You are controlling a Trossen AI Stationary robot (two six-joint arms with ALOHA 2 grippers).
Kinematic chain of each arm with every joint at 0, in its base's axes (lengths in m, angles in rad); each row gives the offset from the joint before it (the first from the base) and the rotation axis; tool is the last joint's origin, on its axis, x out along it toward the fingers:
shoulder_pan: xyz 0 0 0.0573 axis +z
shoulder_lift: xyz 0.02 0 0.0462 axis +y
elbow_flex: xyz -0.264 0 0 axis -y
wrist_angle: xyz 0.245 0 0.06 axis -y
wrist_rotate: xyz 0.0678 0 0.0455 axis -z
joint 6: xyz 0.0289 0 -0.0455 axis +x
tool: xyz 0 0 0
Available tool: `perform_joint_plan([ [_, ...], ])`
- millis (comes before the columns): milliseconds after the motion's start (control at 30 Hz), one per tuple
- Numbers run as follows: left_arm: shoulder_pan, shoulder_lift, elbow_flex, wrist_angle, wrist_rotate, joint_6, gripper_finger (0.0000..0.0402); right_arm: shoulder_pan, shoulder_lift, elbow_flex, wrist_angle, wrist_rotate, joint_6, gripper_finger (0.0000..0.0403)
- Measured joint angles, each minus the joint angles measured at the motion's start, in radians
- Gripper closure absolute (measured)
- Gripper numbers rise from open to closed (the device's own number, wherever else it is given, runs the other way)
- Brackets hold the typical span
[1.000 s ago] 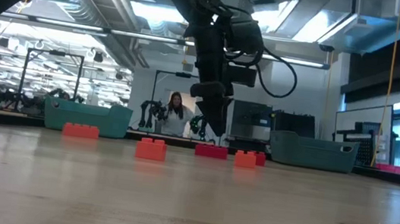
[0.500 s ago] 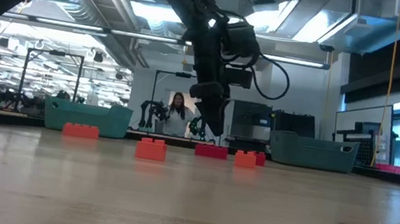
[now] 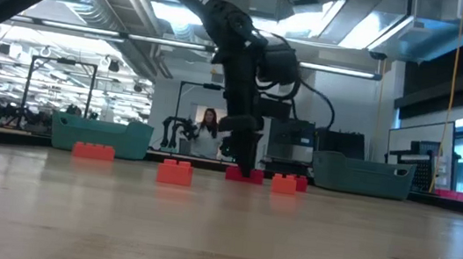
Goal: Sort & place blocks by color
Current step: Put the red game piece into the yellow bin
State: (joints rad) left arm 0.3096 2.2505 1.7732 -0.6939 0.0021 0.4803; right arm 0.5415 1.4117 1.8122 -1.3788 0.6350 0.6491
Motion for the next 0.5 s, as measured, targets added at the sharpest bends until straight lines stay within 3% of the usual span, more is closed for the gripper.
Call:
perform_joint_plan([
  [233, 0.003, 0.018, -0.002, -0.017, 0.0, -0.006, 0.0159, 0.0, 0.0, 0.0, 0.0, 0.0, 0.0, 0.0141],
  [500, -0.009, 0.023, 0.0, -0.003, -0.074, -0.048, 0.0165, 0.0, 0.0, 0.0, 0.009, 0.001, 0.002, 0.0141],
])
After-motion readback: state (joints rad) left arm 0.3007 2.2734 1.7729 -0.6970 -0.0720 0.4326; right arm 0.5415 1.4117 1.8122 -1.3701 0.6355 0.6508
